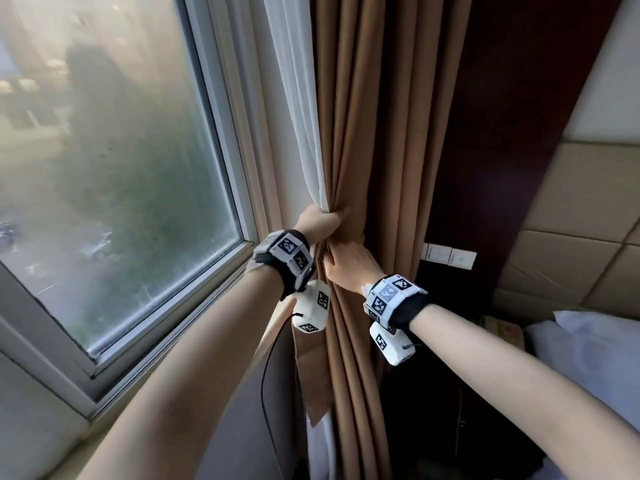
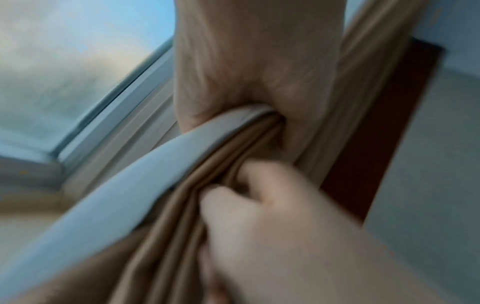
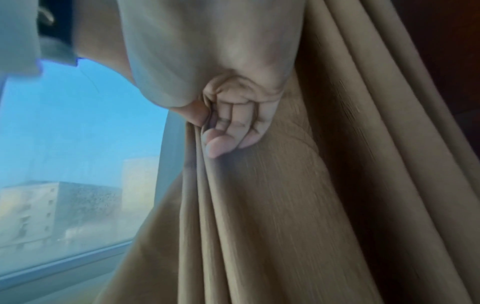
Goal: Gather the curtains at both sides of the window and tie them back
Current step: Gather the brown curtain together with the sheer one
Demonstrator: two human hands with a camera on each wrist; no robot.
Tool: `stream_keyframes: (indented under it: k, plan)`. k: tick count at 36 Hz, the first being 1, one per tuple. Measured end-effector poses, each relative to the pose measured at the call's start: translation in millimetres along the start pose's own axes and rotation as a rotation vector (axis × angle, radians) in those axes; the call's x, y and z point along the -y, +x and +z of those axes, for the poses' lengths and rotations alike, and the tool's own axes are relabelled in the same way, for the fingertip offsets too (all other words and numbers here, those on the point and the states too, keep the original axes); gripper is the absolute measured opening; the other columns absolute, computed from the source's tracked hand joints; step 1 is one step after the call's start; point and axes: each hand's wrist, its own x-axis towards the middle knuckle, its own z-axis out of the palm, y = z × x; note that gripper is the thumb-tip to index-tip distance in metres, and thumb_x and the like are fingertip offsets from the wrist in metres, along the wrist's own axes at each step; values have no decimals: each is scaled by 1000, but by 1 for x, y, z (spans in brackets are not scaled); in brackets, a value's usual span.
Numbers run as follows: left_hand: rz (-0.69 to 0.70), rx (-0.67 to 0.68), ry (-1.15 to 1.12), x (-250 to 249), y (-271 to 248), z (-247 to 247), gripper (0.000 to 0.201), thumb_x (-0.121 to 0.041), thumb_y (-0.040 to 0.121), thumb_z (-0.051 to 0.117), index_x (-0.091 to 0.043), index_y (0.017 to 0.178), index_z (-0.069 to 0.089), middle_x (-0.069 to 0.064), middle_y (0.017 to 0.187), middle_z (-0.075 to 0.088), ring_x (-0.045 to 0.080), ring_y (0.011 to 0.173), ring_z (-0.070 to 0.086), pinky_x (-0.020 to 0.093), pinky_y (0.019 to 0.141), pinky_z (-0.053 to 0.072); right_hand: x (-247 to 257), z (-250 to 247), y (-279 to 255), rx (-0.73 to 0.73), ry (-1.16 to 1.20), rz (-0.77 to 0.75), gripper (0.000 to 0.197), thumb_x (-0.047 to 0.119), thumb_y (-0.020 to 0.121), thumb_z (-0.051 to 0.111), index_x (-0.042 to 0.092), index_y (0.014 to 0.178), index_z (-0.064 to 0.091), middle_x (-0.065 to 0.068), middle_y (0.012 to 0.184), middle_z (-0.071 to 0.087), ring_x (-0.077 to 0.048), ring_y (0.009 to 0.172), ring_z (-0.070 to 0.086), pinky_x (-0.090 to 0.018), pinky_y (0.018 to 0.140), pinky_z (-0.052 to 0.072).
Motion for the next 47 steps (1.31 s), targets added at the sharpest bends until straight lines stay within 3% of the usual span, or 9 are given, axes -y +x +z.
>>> stream_keyframes:
  k: [7, 12, 16, 21, 25, 29, 36, 44, 47]
  plan:
    - [31, -78, 295, 8, 6, -13, 40, -15, 87, 52, -4, 124, 57, 17, 118, 62, 32, 110, 57, 27, 86, 43, -37, -11, 12, 248, -152, -100, 44, 44, 94, 43, 22, 132, 37, -15, 126, 58, -39, 112, 57, -43, 94, 45]
    - [27, -90, 305, 11, 7, -17, 51, -19, 75, 46, -7, 122, 57, 15, 114, 63, 35, 106, 58, 34, 91, 48, -92, -21, 33, 341, -129, 103, 41, 56, 89, 51, 26, 116, 54, -5, 116, 61, -26, 107, 58, -30, 84, 43]
    - [43, -140, 347, 11, 8, -16, 34, -15, 83, 46, -5, 113, 58, 14, 104, 61, 36, 97, 56, 32, 80, 42, -122, -34, 47, 405, -86, 196, 36, 49, 88, 59, 22, 111, 67, 3, 113, 61, -18, 109, 55, -26, 93, 43]
    - [40, -152, 356, 8, 4, -10, 11, -13, 86, 45, -11, 96, 49, 9, 94, 53, 30, 87, 49, 30, 77, 38, -145, -34, 71, 322, 0, 254, 13, 39, 81, 67, 44, 93, 66, -4, 128, 54, -18, 117, 52, -25, 101, 38]
    - [39, -134, 360, 7, 2, -6, 16, -13, 84, 44, -11, 98, 51, 9, 95, 53, 33, 94, 53, 30, 78, 38, -144, -32, 83, 251, 57, 275, 34, 34, 86, 63, 39, 120, 63, -9, 142, 37, -23, 135, 37, -25, 108, 27]
    - [12, -157, 358, 5, -2, -4, 13, -14, 85, 44, -11, 97, 48, 12, 100, 55, 36, 100, 54, 32, 80, 41, -141, -25, 95, 236, 91, 281, 42, 35, 86, 64, 34, 128, 59, -9, 144, 43, -25, 132, 43, -29, 113, 31]
    - [-8, -181, 330, 4, -7, -6, 21, -13, 86, 44, -8, 105, 50, 15, 108, 58, 37, 105, 55, 35, 84, 45, -135, -28, 85, 75, 75, 278, 34, 7, 85, 50, 23, 103, 74, -6, 119, 66, -28, 118, 54, -26, 99, 42]
    - [-19, -195, 352, 9, 2, -14, 24, -13, 85, 44, -8, 107, 52, 17, 113, 59, 38, 106, 55, 34, 83, 43, -147, -35, 34, 91, 20, 262, 29, 17, 73, 48, 34, 59, 66, -4, 89, 72, -28, 91, 65, -34, 85, 53]
    - [-13, -197, 359, 9, 6, -12, 34, -13, 83, 44, -7, 116, 53, 16, 111, 60, 38, 105, 55, 34, 82, 41, -148, -38, 7, 34, -17, 278, 23, 18, 75, 49, 23, 61, 66, -11, 78, 70, -35, 81, 65, -34, 72, 53]
